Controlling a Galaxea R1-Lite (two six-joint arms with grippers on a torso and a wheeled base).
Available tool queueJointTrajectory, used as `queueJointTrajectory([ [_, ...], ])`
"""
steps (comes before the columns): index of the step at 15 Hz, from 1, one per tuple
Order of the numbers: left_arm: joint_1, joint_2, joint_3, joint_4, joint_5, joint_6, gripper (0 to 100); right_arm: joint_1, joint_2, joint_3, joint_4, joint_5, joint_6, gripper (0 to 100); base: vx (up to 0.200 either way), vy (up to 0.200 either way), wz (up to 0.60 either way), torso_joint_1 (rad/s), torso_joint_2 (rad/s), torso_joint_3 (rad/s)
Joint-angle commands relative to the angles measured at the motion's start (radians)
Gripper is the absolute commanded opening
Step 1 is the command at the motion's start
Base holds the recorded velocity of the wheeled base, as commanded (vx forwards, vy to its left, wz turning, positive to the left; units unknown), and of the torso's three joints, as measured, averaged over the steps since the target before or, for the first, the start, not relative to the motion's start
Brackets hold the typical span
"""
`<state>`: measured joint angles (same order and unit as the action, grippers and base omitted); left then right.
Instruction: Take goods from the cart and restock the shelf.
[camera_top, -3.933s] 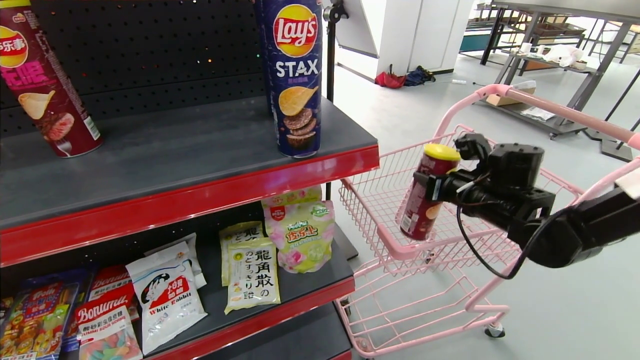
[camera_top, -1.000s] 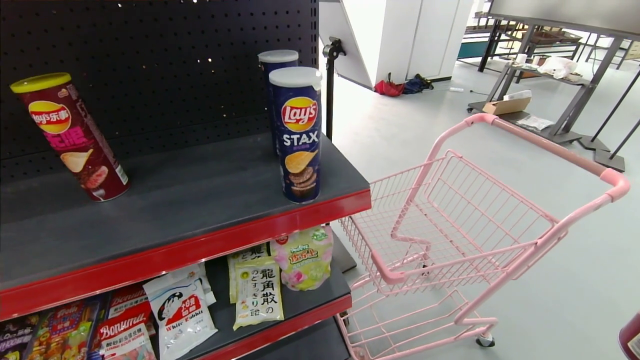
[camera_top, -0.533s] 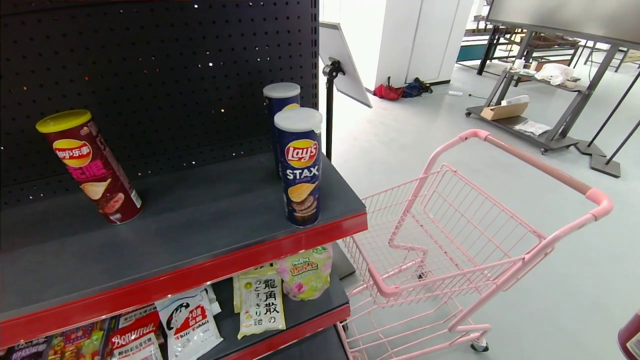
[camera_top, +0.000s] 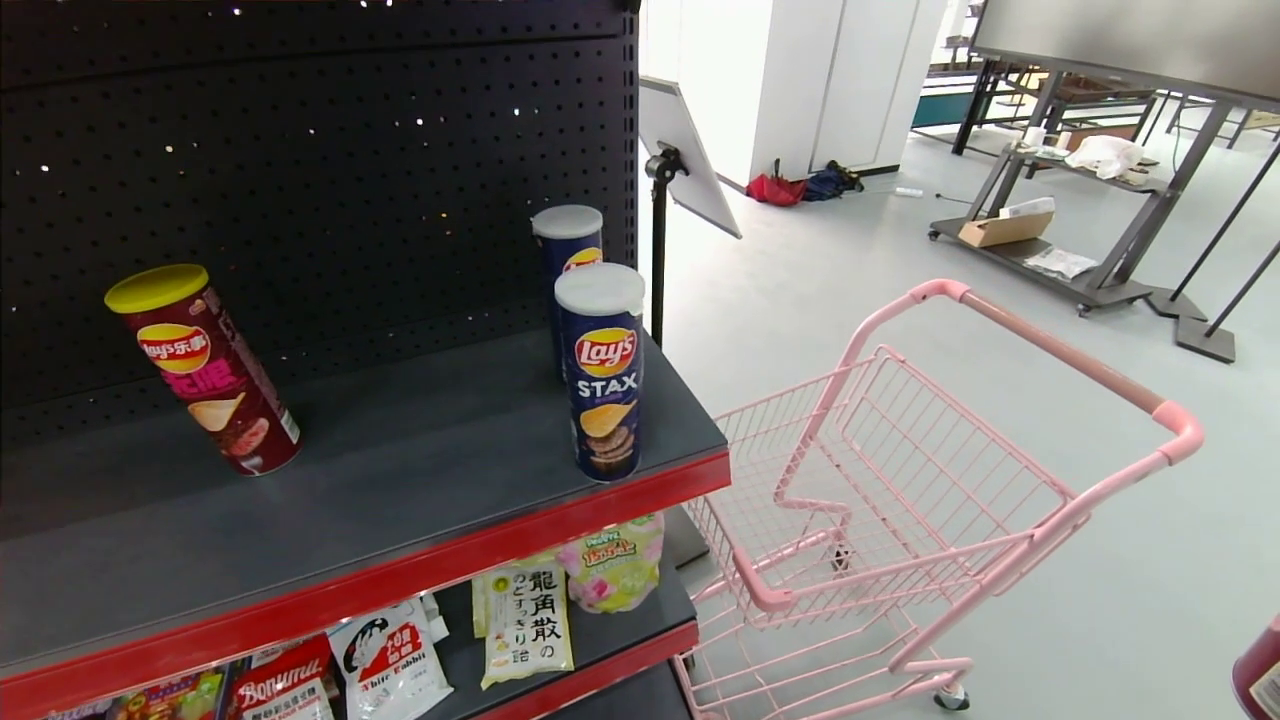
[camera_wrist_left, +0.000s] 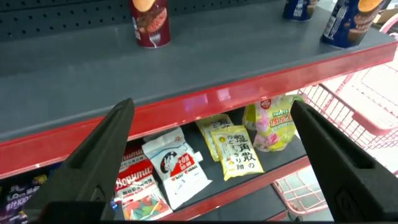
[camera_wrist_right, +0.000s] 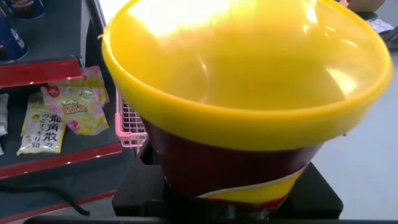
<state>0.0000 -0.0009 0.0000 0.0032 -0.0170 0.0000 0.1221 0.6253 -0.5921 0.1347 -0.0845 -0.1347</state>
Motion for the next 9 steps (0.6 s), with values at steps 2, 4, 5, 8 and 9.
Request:
queueJointTrajectory([
  [2, 0.0, 0.001, 0.0, 0.0, 0.0, 0.0, 100, 0.001, 0.004, 0.0, 0.0, 0.0, 0.0, 0, 0.0, 0.0, 0.0, 0.156, -0.36, -0.205],
  [4, 0.0, 0.001, 0.0, 0.0, 0.0, 0.0, 100, 0.001, 0.004, 0.006, 0.0, 0.0, 0.0, 0, 0.0, 0.0, 0.0, 0.168, -0.35, -0.203],
  [5, 0.0, 0.001, 0.0, 0.0, 0.0, 0.0, 100, 0.001, -0.001, 0.018, -0.004, -0.001, 0.0, 0, 0.0, 0.0, 0.0, 0.09, -0.23, -0.105],
  [8, 0.0, 0.001, 0.0, 0.0, 0.0, 0.0, 100, -0.001, -0.024, 0.054, -0.003, -0.005, -0.013, 0, 0.0, 0.0, 0.2, 0.015, -0.02, -0.016],
  [9, 0.0, 0.001, 0.0, 0.0, 0.0, 0.0, 100, -0.001, -0.027, 0.058, -0.004, -0.005, -0.016, 0, 0.0, 0.0, 0.6, 0.012, -0.01, -0.002],
])
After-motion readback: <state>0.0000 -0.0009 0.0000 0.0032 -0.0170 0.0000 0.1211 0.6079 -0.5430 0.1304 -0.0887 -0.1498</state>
